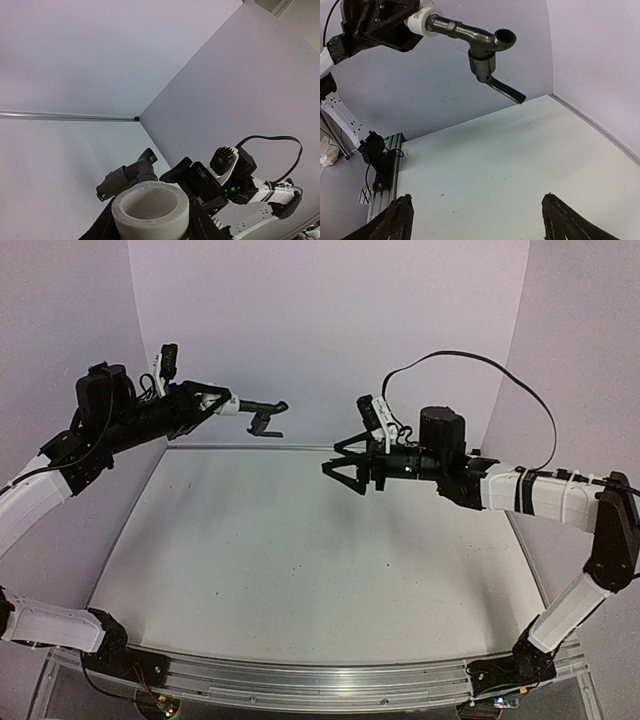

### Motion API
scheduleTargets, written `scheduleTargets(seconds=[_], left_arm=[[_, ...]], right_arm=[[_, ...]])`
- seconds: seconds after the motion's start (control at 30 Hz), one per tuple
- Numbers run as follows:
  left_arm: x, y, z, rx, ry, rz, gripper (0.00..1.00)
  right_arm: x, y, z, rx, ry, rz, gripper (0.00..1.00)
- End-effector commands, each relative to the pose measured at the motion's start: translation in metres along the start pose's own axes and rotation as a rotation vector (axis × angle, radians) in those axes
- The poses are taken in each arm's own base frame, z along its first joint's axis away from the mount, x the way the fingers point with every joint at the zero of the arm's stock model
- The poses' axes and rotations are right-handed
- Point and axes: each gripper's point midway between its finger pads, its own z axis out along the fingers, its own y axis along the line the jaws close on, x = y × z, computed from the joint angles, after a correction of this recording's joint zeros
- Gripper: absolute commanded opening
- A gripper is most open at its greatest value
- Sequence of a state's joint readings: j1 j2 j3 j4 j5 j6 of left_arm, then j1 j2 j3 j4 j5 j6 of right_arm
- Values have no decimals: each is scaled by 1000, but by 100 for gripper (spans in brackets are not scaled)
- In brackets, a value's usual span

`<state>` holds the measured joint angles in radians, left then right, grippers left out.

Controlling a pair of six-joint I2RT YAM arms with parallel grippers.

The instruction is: Install the water faucets

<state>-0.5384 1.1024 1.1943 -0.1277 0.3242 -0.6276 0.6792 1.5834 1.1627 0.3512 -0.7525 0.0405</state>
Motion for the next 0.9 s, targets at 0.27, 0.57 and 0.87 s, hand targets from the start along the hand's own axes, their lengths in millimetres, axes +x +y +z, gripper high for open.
scheduleTargets(seconds=[0.27,0.57,0.87], left_arm=[[-16,-66,-5,307,58,-111,0],[-10,-73,-3,370,91,-106,0],[-4,-73,1,391,119,-103,0]], right_arm=[[-87,30,16,-244,-296,-121,89],[-86,44,40,-360,-292,-82,89],[-94,52,53,-434,-305,-51,78]])
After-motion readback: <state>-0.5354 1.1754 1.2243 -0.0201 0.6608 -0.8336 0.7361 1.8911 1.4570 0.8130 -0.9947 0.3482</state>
